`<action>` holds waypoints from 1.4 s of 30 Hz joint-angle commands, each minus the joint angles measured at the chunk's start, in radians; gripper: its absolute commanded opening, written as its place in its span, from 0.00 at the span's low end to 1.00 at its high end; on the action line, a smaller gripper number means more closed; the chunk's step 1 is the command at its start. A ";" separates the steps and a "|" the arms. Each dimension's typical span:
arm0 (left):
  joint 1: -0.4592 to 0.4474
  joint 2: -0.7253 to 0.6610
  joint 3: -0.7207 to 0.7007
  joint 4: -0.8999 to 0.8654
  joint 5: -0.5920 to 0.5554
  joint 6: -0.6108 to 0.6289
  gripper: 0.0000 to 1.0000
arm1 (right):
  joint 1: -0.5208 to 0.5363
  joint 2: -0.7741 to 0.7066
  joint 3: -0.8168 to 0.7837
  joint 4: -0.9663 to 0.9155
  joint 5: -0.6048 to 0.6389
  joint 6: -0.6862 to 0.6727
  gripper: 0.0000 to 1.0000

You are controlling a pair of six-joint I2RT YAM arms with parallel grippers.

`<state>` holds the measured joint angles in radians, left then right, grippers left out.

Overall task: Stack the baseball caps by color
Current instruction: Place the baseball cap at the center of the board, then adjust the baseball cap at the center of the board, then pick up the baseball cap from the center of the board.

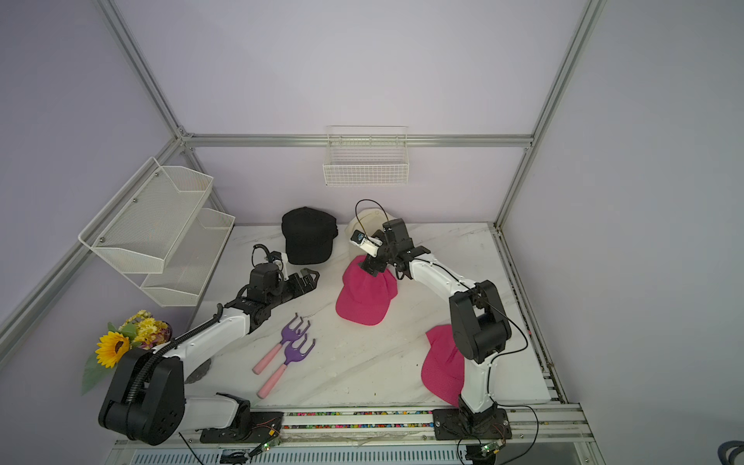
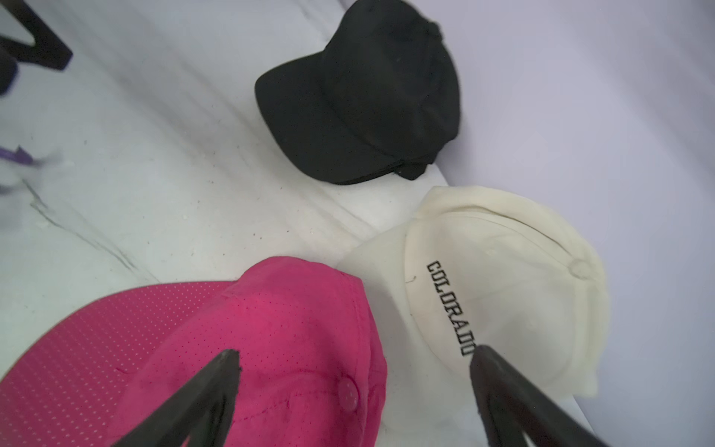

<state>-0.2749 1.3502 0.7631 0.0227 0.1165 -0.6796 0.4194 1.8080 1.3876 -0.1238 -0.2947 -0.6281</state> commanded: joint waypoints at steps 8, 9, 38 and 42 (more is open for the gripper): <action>-0.021 0.006 0.026 0.029 -0.029 0.052 1.00 | -0.072 -0.613 -0.518 0.099 0.315 0.966 0.97; -0.021 0.003 0.023 0.034 -0.027 0.052 1.00 | -0.087 -0.681 -0.565 0.051 0.341 1.052 0.94; -0.202 0.443 0.408 -0.244 0.192 0.331 1.00 | -0.244 -0.645 -0.653 -0.681 0.355 1.830 0.85; -0.202 0.433 0.413 -0.244 0.207 0.352 1.00 | -0.246 -0.563 -0.540 -0.808 0.447 1.833 0.85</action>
<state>-0.4759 1.8065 1.1439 -0.2150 0.3107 -0.3805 0.1791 1.2064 0.7792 -0.8040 0.0574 1.1931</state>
